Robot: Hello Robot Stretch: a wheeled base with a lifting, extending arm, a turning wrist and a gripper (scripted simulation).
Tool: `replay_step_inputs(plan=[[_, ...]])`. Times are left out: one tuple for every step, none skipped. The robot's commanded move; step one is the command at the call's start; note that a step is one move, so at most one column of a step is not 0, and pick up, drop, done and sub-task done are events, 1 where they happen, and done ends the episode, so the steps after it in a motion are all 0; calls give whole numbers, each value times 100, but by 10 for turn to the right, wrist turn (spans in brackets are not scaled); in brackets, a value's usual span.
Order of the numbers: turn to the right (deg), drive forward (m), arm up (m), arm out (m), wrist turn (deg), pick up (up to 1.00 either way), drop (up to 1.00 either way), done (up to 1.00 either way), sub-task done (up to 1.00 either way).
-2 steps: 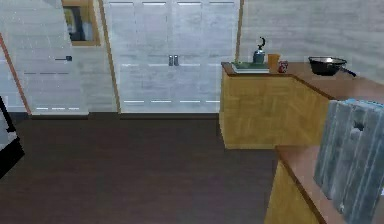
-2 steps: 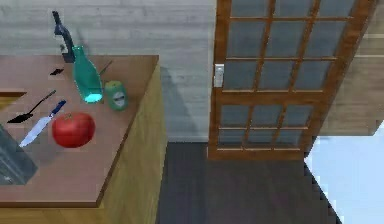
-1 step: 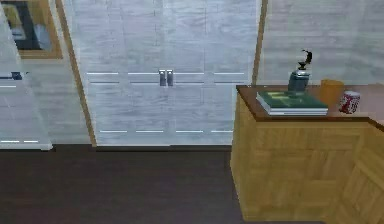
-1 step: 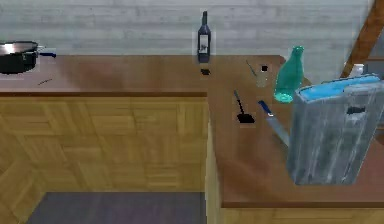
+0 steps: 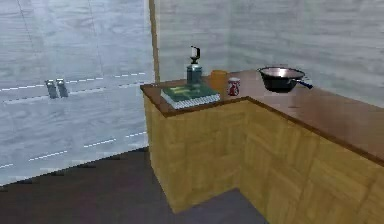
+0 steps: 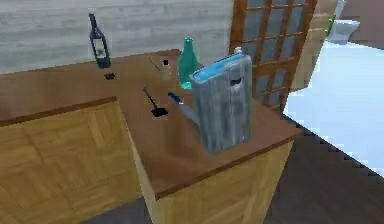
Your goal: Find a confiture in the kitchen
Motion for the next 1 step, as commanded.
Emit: replay_step_inputs(plan=[[0,65,0,0,0,0,0,0,0]])
